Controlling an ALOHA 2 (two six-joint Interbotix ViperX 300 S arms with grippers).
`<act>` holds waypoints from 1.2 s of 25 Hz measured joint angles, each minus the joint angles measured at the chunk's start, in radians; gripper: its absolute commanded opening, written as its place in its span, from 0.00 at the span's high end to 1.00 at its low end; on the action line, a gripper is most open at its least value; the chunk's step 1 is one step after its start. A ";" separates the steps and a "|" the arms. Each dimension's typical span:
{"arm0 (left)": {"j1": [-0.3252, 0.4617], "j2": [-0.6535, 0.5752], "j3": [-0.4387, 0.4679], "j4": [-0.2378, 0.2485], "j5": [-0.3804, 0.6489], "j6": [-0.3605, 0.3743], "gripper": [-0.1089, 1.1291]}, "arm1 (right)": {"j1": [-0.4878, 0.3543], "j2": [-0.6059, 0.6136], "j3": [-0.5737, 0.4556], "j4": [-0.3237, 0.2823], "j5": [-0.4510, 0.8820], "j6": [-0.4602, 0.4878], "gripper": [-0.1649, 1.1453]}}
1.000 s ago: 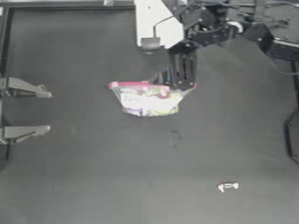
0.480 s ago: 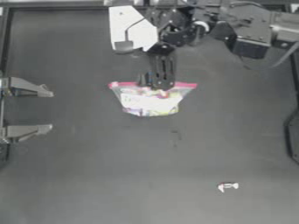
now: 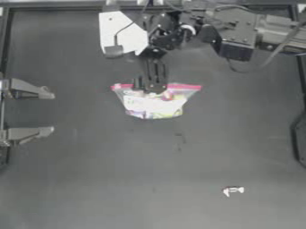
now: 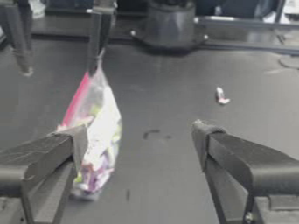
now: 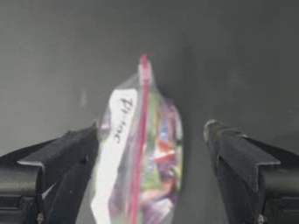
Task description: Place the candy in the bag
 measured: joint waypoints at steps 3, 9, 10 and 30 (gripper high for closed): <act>0.002 0.000 0.000 0.000 0.000 0.000 0.10 | 0.005 0.018 -0.015 0.000 0.002 0.000 0.12; 0.006 -0.002 0.000 0.000 -0.002 0.000 0.10 | 0.015 0.058 -0.055 0.003 0.005 -0.002 0.12; 0.008 0.000 0.000 0.000 0.000 0.002 0.10 | 0.017 0.064 -0.063 0.003 0.008 -0.002 0.12; 0.009 -0.002 0.012 0.000 0.000 0.000 0.10 | 0.041 0.163 -0.160 0.003 0.057 0.000 0.12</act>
